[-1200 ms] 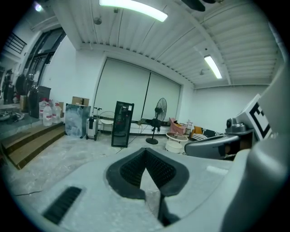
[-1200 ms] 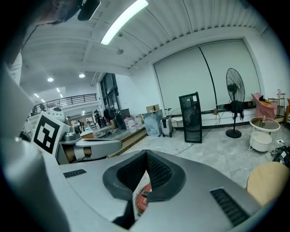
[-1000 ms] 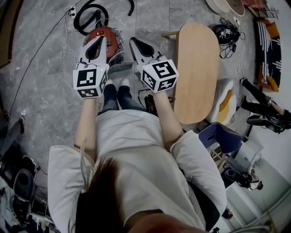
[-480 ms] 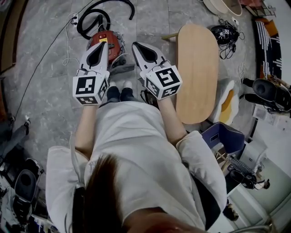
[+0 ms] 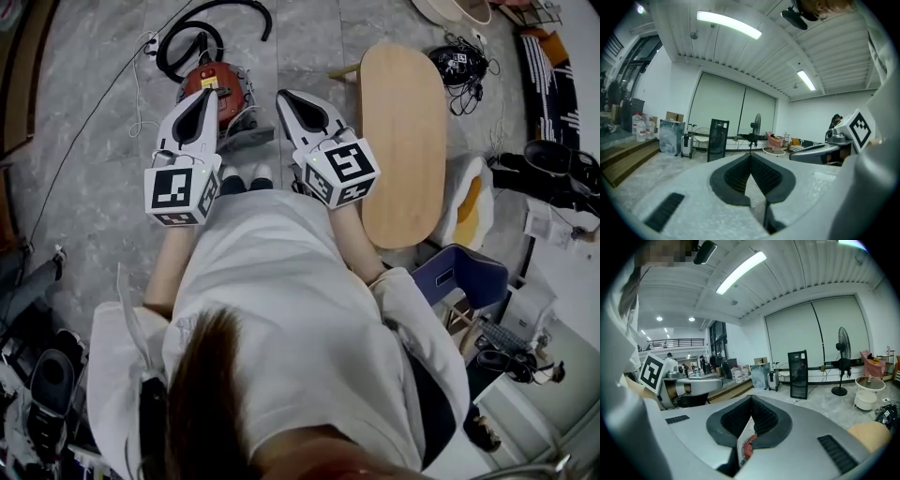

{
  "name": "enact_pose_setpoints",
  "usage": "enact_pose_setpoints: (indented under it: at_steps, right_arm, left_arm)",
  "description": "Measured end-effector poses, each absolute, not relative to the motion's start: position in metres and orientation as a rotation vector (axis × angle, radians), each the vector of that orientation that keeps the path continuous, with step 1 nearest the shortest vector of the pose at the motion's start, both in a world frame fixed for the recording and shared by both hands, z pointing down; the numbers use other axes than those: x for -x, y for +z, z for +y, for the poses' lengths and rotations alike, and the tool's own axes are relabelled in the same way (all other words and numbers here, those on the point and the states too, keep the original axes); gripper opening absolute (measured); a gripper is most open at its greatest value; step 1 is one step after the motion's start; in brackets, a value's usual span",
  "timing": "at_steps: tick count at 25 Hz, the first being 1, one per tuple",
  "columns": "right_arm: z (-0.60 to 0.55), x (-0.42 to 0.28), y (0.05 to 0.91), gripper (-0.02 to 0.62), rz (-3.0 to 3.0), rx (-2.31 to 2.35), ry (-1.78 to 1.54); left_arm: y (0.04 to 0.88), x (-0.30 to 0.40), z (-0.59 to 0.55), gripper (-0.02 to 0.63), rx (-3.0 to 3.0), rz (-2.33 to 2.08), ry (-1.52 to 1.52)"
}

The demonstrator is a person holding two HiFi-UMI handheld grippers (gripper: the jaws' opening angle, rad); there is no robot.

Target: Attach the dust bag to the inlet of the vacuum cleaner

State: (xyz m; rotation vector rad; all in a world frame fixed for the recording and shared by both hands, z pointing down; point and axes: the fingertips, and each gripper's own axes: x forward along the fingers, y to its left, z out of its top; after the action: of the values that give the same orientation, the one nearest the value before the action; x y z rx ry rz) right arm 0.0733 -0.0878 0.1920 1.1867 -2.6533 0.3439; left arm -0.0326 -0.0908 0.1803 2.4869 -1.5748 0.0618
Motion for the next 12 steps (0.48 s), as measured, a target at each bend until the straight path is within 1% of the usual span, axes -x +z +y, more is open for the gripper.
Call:
enact_pose_setpoints:
  at_steps: [12]
  right_arm:
    - [-0.081, -0.087, 0.190, 0.002, -2.649, -1.255, 0.317]
  left_arm:
    - [0.181, 0.030, -0.076, 0.017, -2.506, -1.613, 0.069]
